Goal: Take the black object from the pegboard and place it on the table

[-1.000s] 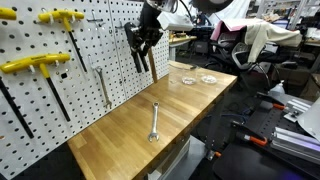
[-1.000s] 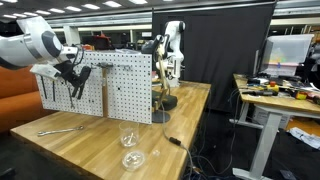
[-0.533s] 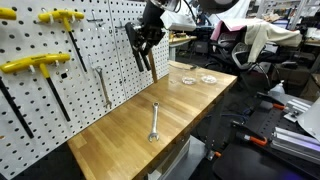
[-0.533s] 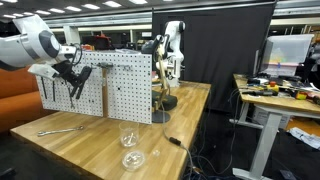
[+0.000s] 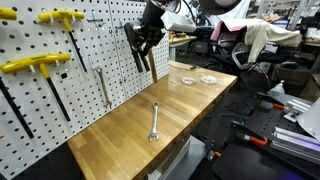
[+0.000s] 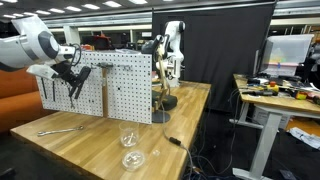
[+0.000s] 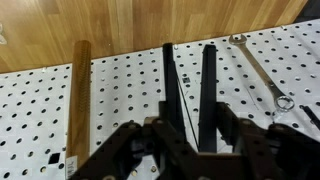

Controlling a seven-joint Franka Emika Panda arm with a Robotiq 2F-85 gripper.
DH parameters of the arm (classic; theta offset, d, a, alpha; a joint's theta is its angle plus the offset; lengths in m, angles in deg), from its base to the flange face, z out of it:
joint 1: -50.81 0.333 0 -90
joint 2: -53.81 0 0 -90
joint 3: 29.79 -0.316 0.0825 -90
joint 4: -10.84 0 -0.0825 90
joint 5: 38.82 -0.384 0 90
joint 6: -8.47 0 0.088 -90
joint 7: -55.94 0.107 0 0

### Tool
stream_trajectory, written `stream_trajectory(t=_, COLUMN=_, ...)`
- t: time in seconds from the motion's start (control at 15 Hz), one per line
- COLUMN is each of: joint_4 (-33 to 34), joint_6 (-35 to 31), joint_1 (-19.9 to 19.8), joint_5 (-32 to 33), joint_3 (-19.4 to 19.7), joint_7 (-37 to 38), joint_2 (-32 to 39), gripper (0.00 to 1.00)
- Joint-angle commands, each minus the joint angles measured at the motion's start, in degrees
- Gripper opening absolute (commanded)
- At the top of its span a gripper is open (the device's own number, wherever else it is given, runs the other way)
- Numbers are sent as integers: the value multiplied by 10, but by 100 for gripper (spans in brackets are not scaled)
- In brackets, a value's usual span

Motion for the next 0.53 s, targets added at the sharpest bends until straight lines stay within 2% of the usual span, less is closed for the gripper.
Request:
stream_trajectory(t=0.0, joint_4=-11, joint_6=-26, joint_1=-9, joint_5=-14, joint_3=-8, joint_7=-17, joint_2=-2, gripper=25)
stream_trajectory(t=0.47, joint_4=-23, joint_6=-28, joint_1=-12, joint_5=-12, joint_3=-6, joint_7=-19, joint_2=-9, gripper=25)
